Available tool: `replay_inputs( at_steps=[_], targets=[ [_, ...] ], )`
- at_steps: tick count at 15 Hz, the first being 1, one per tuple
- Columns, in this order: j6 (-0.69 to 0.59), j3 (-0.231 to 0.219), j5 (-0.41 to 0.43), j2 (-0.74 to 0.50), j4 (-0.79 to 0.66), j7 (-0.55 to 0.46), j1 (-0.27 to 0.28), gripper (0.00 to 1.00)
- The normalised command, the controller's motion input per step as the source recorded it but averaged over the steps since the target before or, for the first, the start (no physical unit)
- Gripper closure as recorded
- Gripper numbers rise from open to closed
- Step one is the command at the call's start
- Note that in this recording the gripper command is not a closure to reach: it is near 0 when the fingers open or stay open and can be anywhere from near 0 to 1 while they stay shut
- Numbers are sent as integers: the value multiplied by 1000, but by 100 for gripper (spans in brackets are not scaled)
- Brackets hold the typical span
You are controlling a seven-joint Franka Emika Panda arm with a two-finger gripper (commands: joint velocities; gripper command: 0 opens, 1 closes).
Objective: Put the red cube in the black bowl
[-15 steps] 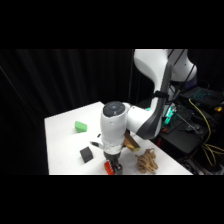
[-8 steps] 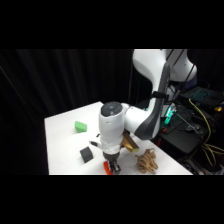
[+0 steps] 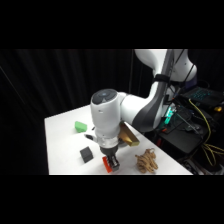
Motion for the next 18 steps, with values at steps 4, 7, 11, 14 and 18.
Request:
replay_inputs(
  at_steps=[4,7,11,14,18],
  targets=[
    [-250,116,77,-509,-269,-49,-112,100],
    [-65,131,89,-579,-502,-111,-146,100],
    [78,104,102,-630,-671,-131,-168,100],
    [194,69,100,-607,-703,-143,-193,100],
    [353,18,-4,-492,-613,-161,-201,100]
  ],
)
